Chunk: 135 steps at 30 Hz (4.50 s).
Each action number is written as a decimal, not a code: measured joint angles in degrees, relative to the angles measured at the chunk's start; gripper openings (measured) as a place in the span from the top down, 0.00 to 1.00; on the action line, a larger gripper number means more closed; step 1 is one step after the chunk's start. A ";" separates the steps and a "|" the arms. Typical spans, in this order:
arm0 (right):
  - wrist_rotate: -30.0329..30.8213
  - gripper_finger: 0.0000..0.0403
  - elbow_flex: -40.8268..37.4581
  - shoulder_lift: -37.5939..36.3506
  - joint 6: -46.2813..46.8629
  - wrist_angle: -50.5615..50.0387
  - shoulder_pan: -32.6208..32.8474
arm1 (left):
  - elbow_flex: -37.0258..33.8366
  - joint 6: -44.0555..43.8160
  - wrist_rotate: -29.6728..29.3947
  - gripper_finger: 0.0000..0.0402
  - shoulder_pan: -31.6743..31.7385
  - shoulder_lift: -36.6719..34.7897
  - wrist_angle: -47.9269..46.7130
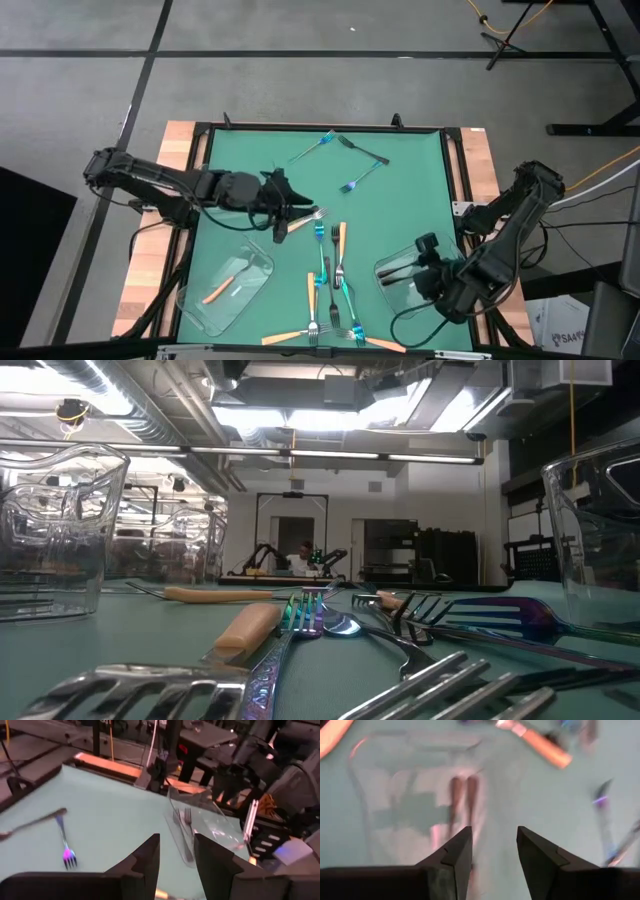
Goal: Sort silverware by color (type)
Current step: Put the yellow fork into the bottom left transparent bin
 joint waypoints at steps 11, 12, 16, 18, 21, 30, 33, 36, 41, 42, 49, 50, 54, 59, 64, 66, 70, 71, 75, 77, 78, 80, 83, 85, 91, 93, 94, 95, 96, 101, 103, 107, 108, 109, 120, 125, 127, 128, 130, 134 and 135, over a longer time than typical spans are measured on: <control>6.09 0.63 5.01 -0.04 -11.99 0.63 -6.84 | 25.60 2.05 5.93 0.72 6.06 16.23 -28.47; 6.03 0.63 5.01 -0.04 -12.86 0.57 -7.86 | 27.95 2.30 6.63 0.72 6.50 18.14 -31.45; 3.87 0.63 5.01 -0.04 -15.60 0.61 -11.57 | 34.30 2.24 8.58 0.72 7.64 25.21 -42.88; 1.95 0.63 5.01 -0.04 -15.97 0.63 -13.18 | 35.50 1.99 9.64 0.72 7.94 28.04 -47.14; -0.44 0.63 5.01 -0.04 -16.01 0.62 -15.01 | 35.71 0.77 11.41 0.72 8.29 31.34 -51.33; -2.54 0.63 5.01 -0.04 -16.03 0.85 -17.02 | 35.71 1.19 11.93 0.72 8.31 39.68 -54.68; -2.58 0.63 5.01 -0.04 -16.03 1.18 -16.90 | 35.71 1.25 11.94 0.72 8.31 42.17 -54.68; -2.60 0.63 5.01 -0.04 -16.03 1.63 -16.87 | 35.71 1.54 11.94 0.72 8.31 44.15 -54.74; -2.60 0.63 5.01 -0.04 -16.03 1.68 -16.87 | 35.73 2.74 11.78 0.72 8.31 46.72 -55.97; -2.60 0.63 5.01 -0.04 -16.03 1.70 -16.87 | 35.72 2.74 11.77 0.72 8.38 47.11 -56.26; -2.61 0.63 5.01 -0.04 -16.01 1.79 -16.87 | 34.13 2.70 11.50 0.72 8.92 49.02 -55.75; -2.60 0.63 5.01 -0.04 -16.01 1.79 -16.87 | 33.47 2.68 11.50 0.72 9.10 49.09 -55.72; -2.60 0.63 5.01 -0.04 -16.02 1.81 -16.87 | 30.63 2.63 11.44 0.72 9.73 49.09 -54.84; -2.63 0.63 4.99 -0.04 -16.03 1.81 -16.87 | 27.28 2.56 11.43 0.72 10.11 49.09 -52.38; -2.63 0.63 4.99 -0.04 -16.03 1.81 -16.87 | 24.43 2.55 11.50 0.72 10.19 48.92 -49.44; -2.63 0.63 4.99 -0.04 -16.02 1.83 -16.87 | 23.94 2.57 11.50 0.72 10.19 48.85 -49.24; -2.63 0.63 4.99 -0.02 -16.03 1.81 -16.87 | 23.62 2.58 11.50 0.74 10.19 48.78 -48.88; -2.63 0.63 4.99 -0.03 -16.03 1.81 -16.87 | 23.60 2.58 11.53 0.75 10.19 48.78 -48.81; -2.63 0.63 4.99 -0.02 -16.02 1.81 -16.87 | 23.58 2.55 11.65 0.83 10.12 48.78 -48.37; -2.63 0.63 4.99 -0.02 -16.03 1.81 -16.87 | 23.57 2.56 11.72 0.86 10.12 48.78 -48.30; -2.63 0.63 4.99 -0.02 -16.03 1.81 -16.87 | 23.55 2.57 11.72 0.87 10.12 48.78 -48.28; -2.63 0.63 4.99 -0.02 -16.03 1.81 -16.87 | 23.55 2.57 11.72 0.89 10.12 48.78 -48.28; -2.63 0.63 4.99 -0.02 -16.01 1.81 -16.87 | 23.53 2.63 11.87 0.88 10.14 48.80 -48.26; -2.63 0.63 4.99 -0.02 -16.01 1.81 -16.87 | 23.53 2.69 11.90 0.88 10.15 48.78 -48.26; -2.63 0.63 4.99 -0.02 -16.01 1.83 -16.87 | 25.17 2.94 11.92 0.89 10.17 48.83 -50.24; -2.63 0.63 4.99 -0.02 -16.01 1.83 -16.87 | 26.25 3.00 11.74 0.89 10.19 48.91 -51.36; -2.63 0.63 4.99 -0.02 -16.01 1.83 -16.86 | 26.81 3.15 11.74 0.89 10.19 48.91 -51.39; -2.63 0.63 4.99 -0.02 -16.01 1.83 -16.85 | 27.48 3.35 11.74 0.89 10.19 48.91 -51.37; -2.63 0.63 4.99 -0.02 -15.99 1.83 -16.87 | 28.21 3.51 11.74 0.89 10.19 48.91 -51.79; -2.63 0.63 4.96 0.00 -16.00 1.83 -16.86 | 32.31 4.29 11.79 0.89 10.13 48.84 -54.32; -2.63 0.63 4.96 0.00 -15.99 1.83 -16.85 | 34.32 4.29 11.81 0.89 10.06 48.84 -56.23; -2.63 0.63 4.96 0.00 -16.01 1.83 -16.85 | 38.69 4.34 11.81 0.89 9.91 48.69 -59.34; -2.63 0.63 4.96 0.00 -16.01 1.83 -16.85 | 39.86 4.36 11.85 0.89 9.84 48.69 -60.41; -2.63 0.63 4.96 0.00 -16.01 1.83 -16.85 | 41.04 4.35 11.83 0.89 9.69 48.69 -61.32; -2.63 0.63 4.96 0.00 -15.99 1.82 -16.86 | 55.54 4.13 11.92 0.89 6.57 48.65 -72.44; -2.63 0.63 4.96 0.00 -16.00 1.83 -16.86 | 62.10 1.23 11.92 0.89 3.89 48.65 -78.89; -2.63 0.63 4.96 0.00 -16.00 1.83 -16.87 | 64.44 -0.63 11.87 0.89 2.63 48.65 -80.91; -2.63 0.63 4.96 0.00 -16.00 1.83 -16.87 | 65.58 -1.57 11.73 0.89 1.97 48.65 -81.76; -2.63 0.63 4.96 0.00 -16.00 1.84 -16.87 | 67.28 -3.53 11.72 0.89 0.42 48.62 -82.26; -2.63 0.63 4.96 0.00 -16.01 1.92 -16.87 | 69.87 -7.38 11.72 0.89 -3.04 48.58 -82.11; -2.63 0.63 4.96 0.00 -15.99 1.96 -16.87 | 70.11 -8.55 11.70 0.89 -3.90 48.53 -82.13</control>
